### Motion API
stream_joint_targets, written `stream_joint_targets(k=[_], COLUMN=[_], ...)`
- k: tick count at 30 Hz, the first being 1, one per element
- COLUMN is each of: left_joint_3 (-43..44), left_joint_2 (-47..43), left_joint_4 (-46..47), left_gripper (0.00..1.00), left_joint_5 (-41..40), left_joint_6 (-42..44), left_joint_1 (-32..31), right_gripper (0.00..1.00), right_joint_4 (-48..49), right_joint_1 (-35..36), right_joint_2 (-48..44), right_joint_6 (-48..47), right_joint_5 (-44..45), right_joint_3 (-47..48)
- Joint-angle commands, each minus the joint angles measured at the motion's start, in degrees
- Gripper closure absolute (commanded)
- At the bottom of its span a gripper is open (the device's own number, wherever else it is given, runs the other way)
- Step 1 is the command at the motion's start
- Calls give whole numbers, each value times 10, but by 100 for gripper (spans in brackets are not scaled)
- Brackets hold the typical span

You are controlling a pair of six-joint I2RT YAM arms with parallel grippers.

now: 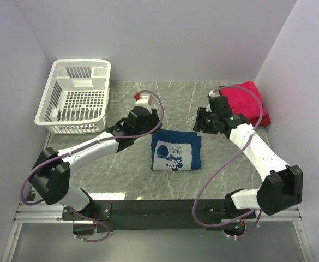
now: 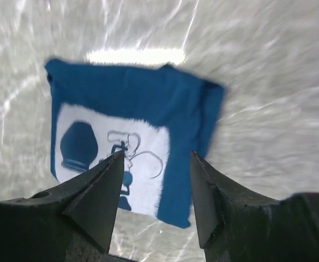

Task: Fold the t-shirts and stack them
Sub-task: Fold the tshirt, then neatly place the folded tshirt to the corner

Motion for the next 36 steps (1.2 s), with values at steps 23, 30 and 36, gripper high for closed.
stream_joint_targets(k=[23, 30, 36], left_joint_3=[-101, -144, -157], left_joint_2=[125, 130, 134], left_joint_4=[98, 119, 138], left_gripper=[57, 57, 57], left_joint_5=[61, 60, 66], left_joint_6=[-103, -114, -117], left_joint_1=[-91, -92, -92], right_gripper=[30, 28, 27], right_joint_4=[165, 224, 290], right_joint_1=[11, 11, 11], right_joint_2=[31, 60, 94], right_joint_6=[84, 104, 124], right_joint_5=[-76, -126, -163], right_joint_3=[-278, -295, -317])
